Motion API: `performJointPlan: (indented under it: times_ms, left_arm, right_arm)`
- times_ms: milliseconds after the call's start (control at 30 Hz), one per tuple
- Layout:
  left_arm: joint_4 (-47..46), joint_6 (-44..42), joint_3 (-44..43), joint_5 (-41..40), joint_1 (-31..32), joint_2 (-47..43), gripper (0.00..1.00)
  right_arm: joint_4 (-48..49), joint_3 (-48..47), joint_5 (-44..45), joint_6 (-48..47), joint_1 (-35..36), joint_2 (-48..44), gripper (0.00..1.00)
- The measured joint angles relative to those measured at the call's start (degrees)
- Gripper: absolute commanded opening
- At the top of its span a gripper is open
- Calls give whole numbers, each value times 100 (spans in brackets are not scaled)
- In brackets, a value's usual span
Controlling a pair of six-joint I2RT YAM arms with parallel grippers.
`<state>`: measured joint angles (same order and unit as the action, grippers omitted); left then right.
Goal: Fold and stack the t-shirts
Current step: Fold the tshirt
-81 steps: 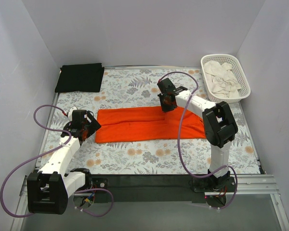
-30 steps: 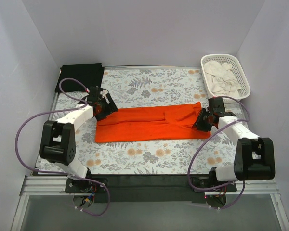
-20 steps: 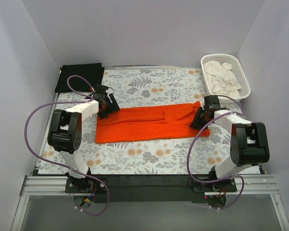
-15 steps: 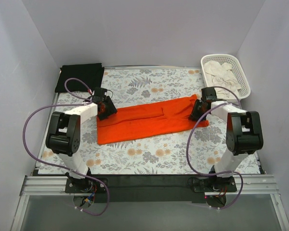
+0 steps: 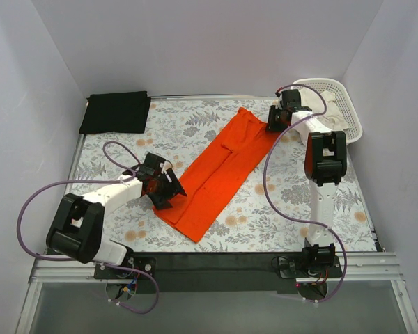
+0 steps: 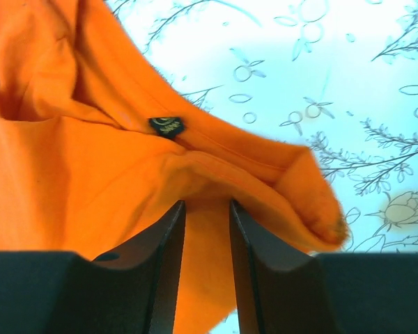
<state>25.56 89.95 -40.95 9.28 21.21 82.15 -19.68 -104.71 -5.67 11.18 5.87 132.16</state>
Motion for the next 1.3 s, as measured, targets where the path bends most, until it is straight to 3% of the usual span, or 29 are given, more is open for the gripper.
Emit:
performJointPlan:
  times_ms: [133,300,533,767,1033,1300]
  left_arm:
    - [693,48,39,74,249,-358,75]
    - [1178,-155,-319,-153,247,-837,75]
    - [835,-872,-966,-675,249,-446,58]
    - [446,-1296,-916,-693,249,522,50]
    - [120,-1174,-610,-369,247,623,49]
    - [-455,-166,-496,96,697,780,50]
  right_arm:
    - [-175,-35,-236,-125,39,-83,35]
    - [-254,702,-363,-48,168,-876,34]
    - [627,2415,-688,986,579,-2385,30]
    - [1539,3521,-765,2041,699,-2275,30]
    - [2076,3464,-841,2461,667,-1740,30]
    - [1958,1928,-975,2282,501,-669,32]
